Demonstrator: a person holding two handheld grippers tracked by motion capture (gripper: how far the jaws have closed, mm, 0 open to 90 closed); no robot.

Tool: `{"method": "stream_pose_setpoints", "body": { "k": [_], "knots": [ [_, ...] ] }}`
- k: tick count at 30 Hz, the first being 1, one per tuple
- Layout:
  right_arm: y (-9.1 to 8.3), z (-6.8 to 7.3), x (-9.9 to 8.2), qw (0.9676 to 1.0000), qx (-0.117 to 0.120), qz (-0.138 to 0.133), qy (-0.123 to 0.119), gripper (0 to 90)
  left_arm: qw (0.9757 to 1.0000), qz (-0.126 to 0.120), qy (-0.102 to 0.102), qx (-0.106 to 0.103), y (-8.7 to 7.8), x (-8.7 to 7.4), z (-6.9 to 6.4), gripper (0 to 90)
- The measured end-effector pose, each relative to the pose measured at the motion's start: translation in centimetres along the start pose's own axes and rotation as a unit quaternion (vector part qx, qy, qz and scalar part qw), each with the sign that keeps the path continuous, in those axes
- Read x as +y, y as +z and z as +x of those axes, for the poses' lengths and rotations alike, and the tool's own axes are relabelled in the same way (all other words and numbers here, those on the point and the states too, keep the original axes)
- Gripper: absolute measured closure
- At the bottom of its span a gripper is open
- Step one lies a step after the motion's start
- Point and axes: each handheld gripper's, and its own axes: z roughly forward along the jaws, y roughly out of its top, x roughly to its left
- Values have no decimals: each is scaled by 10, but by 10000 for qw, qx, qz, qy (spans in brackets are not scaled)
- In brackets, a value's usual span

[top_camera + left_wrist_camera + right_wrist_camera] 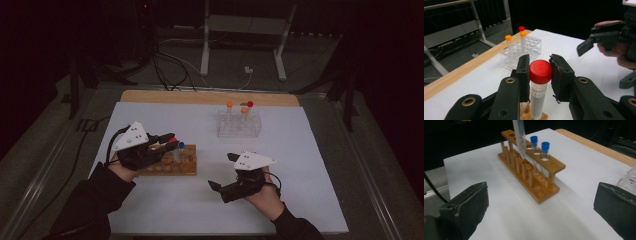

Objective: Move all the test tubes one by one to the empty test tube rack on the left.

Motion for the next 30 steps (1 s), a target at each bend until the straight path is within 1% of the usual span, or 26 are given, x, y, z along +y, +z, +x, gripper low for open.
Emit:
{"method": "stream_pose_setpoints", "body": {
  "k": [5, 9, 13, 15, 17, 18, 22, 23, 30],
  "knots": [
    [-2, -2, 1, 10000, 39, -55, 60, 0, 9998, -14, -72, 200, -9, -1, 12, 715],
    [-2, -3, 1, 10000, 16, -59, 60, 0, 9992, -80, -98, 370, -14, -1, 21, 715],
    [-3, -4, 1, 10000, 4, -60, 72, 0, 9986, -72, -131, 504, -14, -4, 29, 715],
    [-3, -4, 1, 10000, 4, -58, 64, 0, 9977, -88, -131, 660, -12, -6, 33, 715],
    [-3, -5, 0, 9999, 0, -68, 83, 0, 9971, -105, -249, 709, -10, -8, 37, 715],
    [-4, -5, 0, 9999, 1, -67, 89, 0, 9968, -83, -258, 755, -8, -9, 39, 715],
    [-5, -6, 0, 9999, -8, -74, 86, 0, 9963, 19, -304, 806, -2, -16, 44, 714],
    [-5, -6, 0, 9999, -15, -82, 78, 0, 9959, 12, -338, 835, -1, -19, 44, 715],
    [-5, -7, 0, 9999, -23, -83, 77, 0, 9956, 108, -473, 806, 6, -36, 47, 715]
  ]
}}
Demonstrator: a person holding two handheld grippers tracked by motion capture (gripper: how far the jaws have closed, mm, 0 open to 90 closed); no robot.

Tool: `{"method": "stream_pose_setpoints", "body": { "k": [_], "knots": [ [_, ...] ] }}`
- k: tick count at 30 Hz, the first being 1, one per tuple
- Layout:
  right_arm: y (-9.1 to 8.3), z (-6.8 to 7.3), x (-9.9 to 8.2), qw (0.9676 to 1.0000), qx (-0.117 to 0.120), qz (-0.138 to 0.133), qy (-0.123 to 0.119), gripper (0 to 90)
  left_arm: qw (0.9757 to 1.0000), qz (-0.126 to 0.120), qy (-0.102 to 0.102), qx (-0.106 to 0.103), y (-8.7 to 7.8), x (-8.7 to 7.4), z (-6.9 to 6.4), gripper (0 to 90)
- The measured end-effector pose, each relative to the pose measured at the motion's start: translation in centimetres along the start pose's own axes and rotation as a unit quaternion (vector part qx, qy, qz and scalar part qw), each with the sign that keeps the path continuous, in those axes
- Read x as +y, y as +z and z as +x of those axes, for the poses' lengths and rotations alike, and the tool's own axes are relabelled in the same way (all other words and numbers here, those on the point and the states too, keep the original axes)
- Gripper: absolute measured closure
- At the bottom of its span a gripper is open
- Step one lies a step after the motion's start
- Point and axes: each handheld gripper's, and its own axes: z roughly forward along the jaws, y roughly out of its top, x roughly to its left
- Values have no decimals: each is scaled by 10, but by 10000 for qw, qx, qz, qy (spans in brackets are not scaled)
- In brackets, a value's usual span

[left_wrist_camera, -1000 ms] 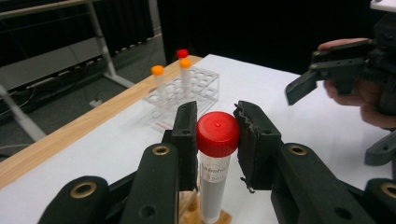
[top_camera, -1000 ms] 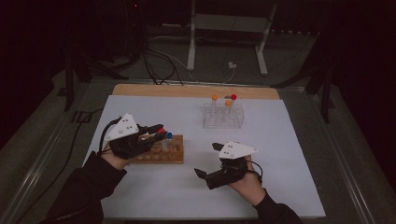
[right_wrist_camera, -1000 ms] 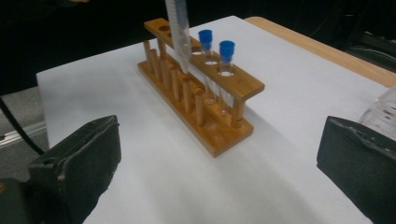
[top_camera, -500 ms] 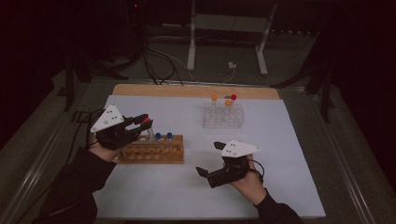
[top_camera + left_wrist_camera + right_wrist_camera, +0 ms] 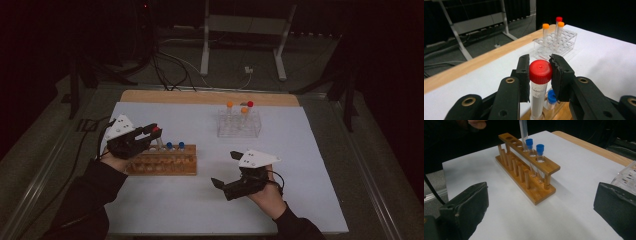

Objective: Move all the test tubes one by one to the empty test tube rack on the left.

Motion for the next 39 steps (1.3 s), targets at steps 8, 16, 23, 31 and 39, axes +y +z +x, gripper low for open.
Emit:
{"method": "stream_pose_setpoints", "body": {
  "k": [8, 16, 23, 31, 39],
  "knots": [
    [0, 0, 0, 10000, 21, 0, 23, 0, 9998, 183, -36, -43, 9, -19, -4, 714],
    [0, -1, 0, 10000, 20, 8, 19, 0, 9994, 311, -104, -53, 15, -31, -4, 714],
    [0, -1, -1, 10000, 28, 11, 24, 0, 9989, 466, -83, -44, 19, -35, -4, 714],
    [-1, -2, 0, 10000, 49, 6, 42, 0, 9985, 522, -169, -58, 21, -36, -4, 713],
    [-3, -2, 2, 10000, 12, -17, 6, 0, 9978, 553, -344, -103, 21, -36, -1, 692]
  ]
}}
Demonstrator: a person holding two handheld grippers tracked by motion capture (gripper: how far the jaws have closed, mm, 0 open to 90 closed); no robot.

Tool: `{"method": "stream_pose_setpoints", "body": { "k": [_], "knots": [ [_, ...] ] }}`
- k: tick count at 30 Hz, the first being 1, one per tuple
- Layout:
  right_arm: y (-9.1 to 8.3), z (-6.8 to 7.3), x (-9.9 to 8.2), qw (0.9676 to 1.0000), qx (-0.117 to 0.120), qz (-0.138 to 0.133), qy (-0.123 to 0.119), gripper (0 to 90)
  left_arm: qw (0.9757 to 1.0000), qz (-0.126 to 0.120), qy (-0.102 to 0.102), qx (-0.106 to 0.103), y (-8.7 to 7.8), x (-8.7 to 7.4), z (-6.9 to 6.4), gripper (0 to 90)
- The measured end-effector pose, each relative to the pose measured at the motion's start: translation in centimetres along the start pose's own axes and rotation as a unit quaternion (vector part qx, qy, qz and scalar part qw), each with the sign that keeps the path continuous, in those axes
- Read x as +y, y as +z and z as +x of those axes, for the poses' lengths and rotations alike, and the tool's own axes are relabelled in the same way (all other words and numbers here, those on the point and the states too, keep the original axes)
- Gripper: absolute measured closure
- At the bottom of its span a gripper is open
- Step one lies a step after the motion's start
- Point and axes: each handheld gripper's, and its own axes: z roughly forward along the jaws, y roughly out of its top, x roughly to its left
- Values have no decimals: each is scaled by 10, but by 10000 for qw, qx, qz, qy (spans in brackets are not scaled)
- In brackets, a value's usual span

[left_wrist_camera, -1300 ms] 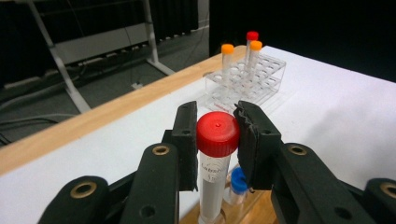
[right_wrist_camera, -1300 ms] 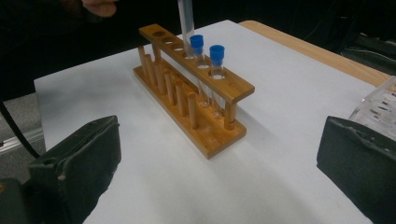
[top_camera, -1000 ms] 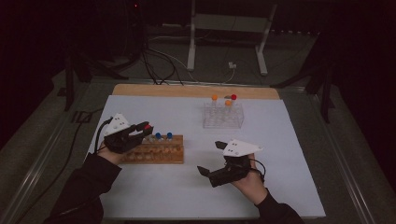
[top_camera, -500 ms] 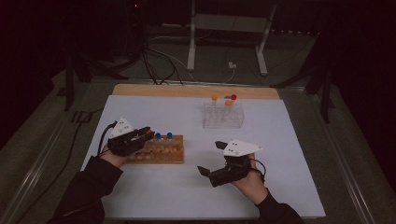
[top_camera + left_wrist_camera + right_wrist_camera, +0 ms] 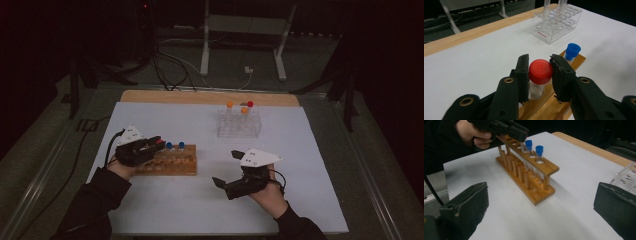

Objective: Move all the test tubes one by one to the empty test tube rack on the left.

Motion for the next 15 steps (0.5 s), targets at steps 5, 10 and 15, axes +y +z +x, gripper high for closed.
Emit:
{"method": "stream_pose_setpoints", "body": {
  "k": [5, 10, 15],
  "knots": [
    [-2, -2, 3, 10000, -2, -78, 2, 0, 9999, -132, 23, -80, -6, 1, -2, 576],
    [-9, -9, 8, 9998, -130, -146, 20, 0, 9995, -251, 182, -80, -21, 3, -5, 468],
    [-14, -21, 13, 9996, -217, -162, 67, 0, 9992, -304, 211, -142, -35, 2, -14, 280]
  ]
}}
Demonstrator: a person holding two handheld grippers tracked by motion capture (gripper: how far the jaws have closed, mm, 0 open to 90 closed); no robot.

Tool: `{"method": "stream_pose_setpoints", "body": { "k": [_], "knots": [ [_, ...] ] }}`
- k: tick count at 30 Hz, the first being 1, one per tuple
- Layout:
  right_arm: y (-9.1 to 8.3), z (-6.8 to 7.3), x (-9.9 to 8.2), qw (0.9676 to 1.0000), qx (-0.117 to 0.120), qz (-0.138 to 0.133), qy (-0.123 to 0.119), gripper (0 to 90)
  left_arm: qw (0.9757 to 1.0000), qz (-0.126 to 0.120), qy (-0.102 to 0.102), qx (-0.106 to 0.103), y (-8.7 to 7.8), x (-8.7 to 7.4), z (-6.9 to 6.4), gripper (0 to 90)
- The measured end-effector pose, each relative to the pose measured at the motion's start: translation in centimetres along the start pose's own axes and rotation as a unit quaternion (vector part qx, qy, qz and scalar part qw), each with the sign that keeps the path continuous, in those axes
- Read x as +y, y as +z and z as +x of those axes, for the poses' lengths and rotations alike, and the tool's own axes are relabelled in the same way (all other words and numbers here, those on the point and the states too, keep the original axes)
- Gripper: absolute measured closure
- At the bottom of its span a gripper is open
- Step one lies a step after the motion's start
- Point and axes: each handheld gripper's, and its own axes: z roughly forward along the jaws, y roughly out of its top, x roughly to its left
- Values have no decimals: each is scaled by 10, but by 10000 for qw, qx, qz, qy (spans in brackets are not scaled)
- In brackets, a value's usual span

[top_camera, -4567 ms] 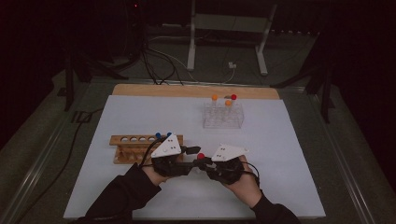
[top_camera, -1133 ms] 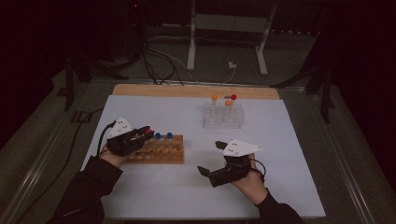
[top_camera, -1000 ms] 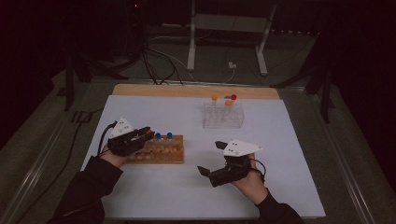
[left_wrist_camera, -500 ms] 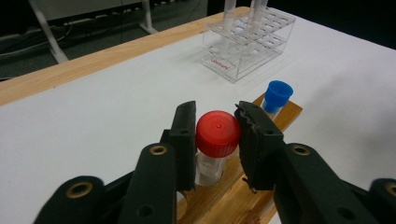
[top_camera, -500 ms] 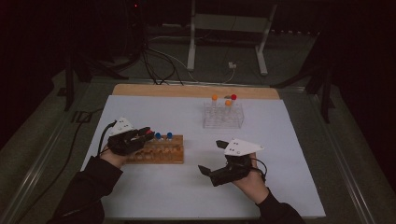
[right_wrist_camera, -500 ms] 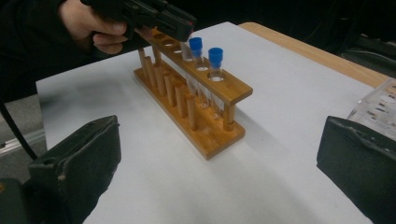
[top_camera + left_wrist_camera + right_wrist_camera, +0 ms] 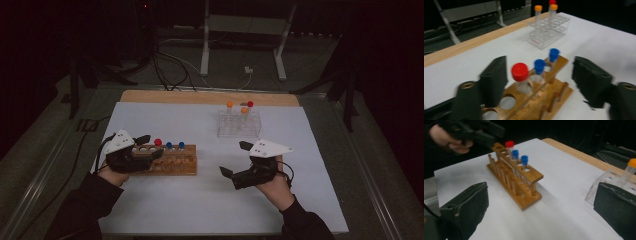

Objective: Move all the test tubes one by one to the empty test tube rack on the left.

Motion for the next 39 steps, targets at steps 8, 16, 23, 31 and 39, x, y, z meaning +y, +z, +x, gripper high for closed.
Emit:
{"method": "stream_pose_setpoints", "body": {
  "k": [8, 16, 23, 31, 39],
  "knots": [
    [-1, -27, 10, 9995, -270, -43, 125, 0, 9994, -81, -222, -233, -12, -9, -12, 80],
    [7, -61, 14, 9966, -778, -17, 261, 0, 9986, -2, -129, -514, -15, -18, -24, 12],
    [21, -97, 7, 9910, -1248, 90, 474, 53, 9983, -63, -139, -569, -17, -26, -29, 7],
    [33, -133, -5, 9840, -1649, 201, 645, 261, 9981, -172, -108, -583, -22, -28, -31, 7],
    [46, -162, -15, 9778, -1856, 392, 886, 481, 9979, -208, -90, -606, -24, -27, -33, 7]
  ]
}}
